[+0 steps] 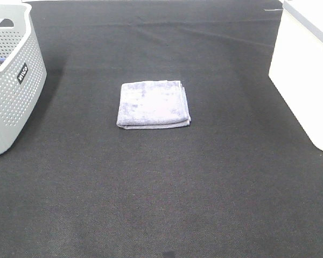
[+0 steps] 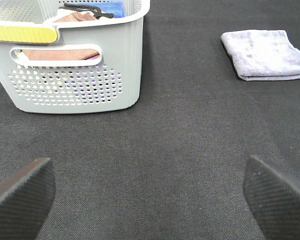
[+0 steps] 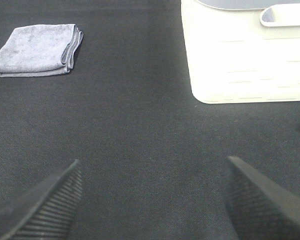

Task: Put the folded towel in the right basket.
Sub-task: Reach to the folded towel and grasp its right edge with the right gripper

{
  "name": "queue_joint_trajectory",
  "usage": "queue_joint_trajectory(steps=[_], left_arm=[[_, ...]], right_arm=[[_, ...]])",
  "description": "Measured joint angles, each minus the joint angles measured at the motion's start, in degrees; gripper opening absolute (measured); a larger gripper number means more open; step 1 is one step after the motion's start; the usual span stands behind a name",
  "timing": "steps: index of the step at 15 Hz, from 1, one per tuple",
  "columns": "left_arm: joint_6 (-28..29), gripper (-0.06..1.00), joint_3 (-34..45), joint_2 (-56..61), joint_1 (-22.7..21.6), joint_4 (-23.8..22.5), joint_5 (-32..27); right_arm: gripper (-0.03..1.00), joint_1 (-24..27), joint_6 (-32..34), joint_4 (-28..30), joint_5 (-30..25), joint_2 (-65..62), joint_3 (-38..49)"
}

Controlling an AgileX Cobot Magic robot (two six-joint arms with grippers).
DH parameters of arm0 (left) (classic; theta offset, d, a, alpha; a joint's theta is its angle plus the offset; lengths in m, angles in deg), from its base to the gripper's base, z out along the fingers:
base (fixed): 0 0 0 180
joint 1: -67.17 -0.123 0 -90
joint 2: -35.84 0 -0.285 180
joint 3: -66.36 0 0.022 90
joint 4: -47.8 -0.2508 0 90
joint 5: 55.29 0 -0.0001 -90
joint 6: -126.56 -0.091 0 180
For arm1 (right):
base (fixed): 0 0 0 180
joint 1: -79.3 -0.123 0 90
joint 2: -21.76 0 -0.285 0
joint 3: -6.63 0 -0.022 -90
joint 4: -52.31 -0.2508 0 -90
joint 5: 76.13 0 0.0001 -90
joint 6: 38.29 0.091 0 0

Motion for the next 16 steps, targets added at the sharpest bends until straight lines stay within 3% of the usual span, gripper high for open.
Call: queue_joint_trajectory(steps=[16], left_arm=[[0.0, 0.97, 0.0, 0.0, 0.0, 0.0, 0.0]], right_arm=[[0.73, 0.0, 0.0, 0.0, 0.0, 0.0, 0.0]])
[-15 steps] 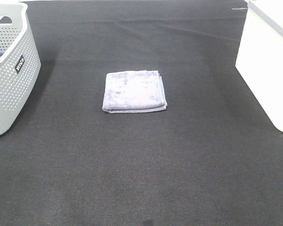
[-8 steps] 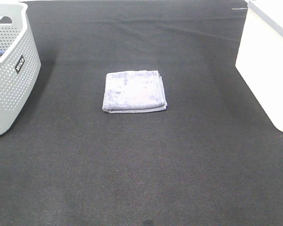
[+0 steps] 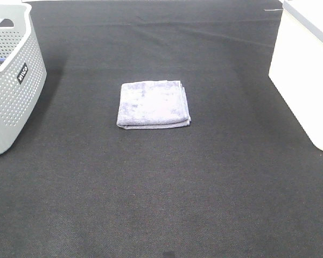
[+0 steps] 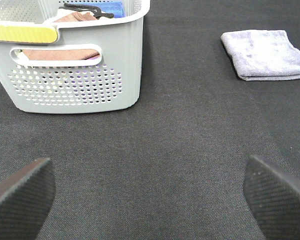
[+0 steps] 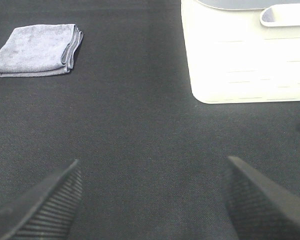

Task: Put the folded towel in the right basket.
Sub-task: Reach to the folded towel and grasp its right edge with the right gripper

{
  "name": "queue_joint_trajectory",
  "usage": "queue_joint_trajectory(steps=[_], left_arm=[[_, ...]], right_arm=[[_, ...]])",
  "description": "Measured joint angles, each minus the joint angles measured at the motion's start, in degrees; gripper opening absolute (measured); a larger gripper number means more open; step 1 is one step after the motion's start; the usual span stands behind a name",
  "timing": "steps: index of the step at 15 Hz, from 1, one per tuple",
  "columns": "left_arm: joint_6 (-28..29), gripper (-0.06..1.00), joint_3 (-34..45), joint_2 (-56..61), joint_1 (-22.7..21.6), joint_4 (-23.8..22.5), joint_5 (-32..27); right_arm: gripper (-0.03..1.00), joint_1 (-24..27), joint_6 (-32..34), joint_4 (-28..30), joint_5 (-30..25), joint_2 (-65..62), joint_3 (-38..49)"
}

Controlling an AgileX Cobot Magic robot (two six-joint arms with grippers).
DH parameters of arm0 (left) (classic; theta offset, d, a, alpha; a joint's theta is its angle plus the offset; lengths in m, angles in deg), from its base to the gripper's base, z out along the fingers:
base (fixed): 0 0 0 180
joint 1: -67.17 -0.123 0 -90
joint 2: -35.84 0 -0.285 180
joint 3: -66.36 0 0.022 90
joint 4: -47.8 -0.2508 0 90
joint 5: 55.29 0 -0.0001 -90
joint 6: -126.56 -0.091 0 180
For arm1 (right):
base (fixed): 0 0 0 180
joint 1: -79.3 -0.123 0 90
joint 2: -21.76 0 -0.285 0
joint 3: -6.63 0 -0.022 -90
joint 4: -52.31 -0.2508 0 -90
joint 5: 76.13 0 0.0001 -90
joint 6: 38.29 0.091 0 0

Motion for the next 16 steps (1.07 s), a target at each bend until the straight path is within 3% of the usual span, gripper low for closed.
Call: queue_joint_trajectory(steps=[16], left_arm=[[0.0, 0.97, 0.0, 0.0, 0.0, 0.0, 0.0]], right_arm=[[0.73, 0.0, 0.0, 0.0, 0.0, 0.0, 0.0]])
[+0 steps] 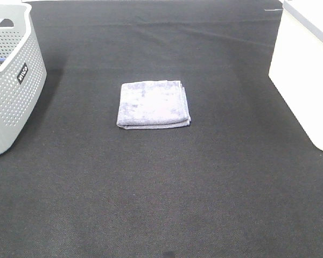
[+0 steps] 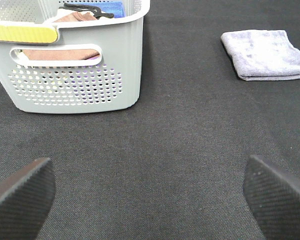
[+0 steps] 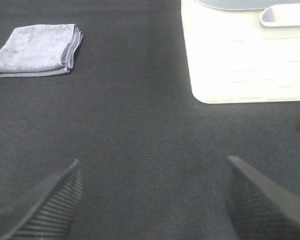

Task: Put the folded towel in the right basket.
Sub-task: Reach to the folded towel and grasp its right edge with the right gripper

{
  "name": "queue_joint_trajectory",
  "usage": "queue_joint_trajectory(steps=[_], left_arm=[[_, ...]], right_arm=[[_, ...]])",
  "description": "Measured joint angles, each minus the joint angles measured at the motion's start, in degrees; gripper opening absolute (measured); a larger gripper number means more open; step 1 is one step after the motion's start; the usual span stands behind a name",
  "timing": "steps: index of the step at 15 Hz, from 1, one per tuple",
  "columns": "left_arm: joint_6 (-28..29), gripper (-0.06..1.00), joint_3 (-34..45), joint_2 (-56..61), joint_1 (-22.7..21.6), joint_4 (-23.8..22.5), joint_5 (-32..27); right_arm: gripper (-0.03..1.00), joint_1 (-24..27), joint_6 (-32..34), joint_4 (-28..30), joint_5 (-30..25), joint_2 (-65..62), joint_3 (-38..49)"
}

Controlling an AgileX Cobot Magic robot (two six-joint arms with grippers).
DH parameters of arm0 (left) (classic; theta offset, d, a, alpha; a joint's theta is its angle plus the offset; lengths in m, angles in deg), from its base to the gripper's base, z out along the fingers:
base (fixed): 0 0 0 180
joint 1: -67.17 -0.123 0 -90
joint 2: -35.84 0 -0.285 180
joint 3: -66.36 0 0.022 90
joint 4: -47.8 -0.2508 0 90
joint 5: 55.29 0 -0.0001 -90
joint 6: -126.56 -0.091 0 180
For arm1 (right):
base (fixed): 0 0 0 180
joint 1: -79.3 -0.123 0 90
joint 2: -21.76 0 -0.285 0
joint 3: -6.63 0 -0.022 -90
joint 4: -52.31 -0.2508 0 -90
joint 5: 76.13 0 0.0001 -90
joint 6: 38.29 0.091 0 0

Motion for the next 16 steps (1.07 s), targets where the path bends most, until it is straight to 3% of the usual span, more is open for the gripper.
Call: queue_joint_trajectory(steps=[16], left_arm=[[0.0, 0.97, 0.0, 0.0, 0.0, 0.0, 0.0]], right_arm=[[0.73, 0.0, 0.0, 0.0, 0.0, 0.0, 0.0]])
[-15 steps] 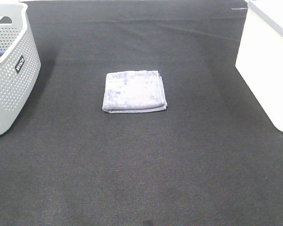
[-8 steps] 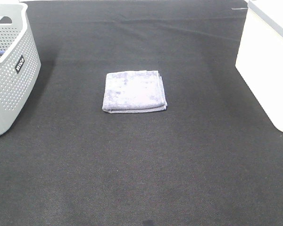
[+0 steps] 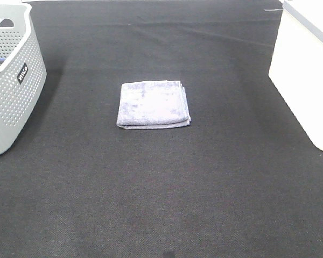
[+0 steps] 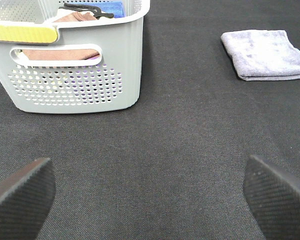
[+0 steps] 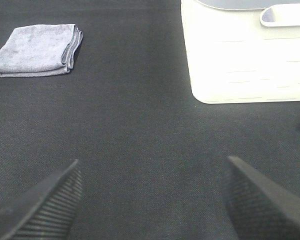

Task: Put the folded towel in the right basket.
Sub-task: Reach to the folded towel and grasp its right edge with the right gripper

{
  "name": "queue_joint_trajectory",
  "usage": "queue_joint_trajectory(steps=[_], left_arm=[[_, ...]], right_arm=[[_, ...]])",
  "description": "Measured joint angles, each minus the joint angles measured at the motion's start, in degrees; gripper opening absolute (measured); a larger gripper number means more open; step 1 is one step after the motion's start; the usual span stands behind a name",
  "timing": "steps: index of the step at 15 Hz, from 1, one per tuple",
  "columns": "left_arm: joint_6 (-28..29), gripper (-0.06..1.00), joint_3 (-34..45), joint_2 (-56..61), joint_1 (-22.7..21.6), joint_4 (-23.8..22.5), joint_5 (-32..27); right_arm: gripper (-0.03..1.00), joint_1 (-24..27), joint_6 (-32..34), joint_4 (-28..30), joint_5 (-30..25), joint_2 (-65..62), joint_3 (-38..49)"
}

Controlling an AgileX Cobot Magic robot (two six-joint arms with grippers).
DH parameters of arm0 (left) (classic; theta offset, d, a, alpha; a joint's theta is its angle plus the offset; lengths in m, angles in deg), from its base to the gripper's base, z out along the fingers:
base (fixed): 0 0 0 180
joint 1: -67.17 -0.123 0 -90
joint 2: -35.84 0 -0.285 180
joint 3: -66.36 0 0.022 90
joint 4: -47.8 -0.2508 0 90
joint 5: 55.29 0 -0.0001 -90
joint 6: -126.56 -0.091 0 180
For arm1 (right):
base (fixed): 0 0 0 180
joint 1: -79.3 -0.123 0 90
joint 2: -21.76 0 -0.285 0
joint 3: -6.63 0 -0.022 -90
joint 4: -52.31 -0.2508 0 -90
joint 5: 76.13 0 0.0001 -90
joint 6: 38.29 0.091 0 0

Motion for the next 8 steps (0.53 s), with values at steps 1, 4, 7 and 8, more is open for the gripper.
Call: queue_joint_trajectory(steps=[1, 4, 7, 8], left_arm=[[0.0, 0.97, 0.0, 0.0, 0.0, 0.0, 0.0], [0.0, 0.97, 0.0, 0.0, 0.0, 0.0, 0.0], [0.0, 0.97, 0.0, 0.0, 0.0, 0.0, 0.0], [0.0, 0.97, 0.0, 0.0, 0.0, 0.0, 0.0]], right_arm=[[0.73, 0.0, 0.0, 0.0, 0.0, 0.0, 0.0], [0.73, 0.0, 0.0, 0.0, 0.0, 0.0, 0.0], [0.73, 0.0, 0.0, 0.0, 0.0, 0.0, 0.0], [0.73, 0.0, 0.0, 0.0, 0.0, 0.0, 0.0]])
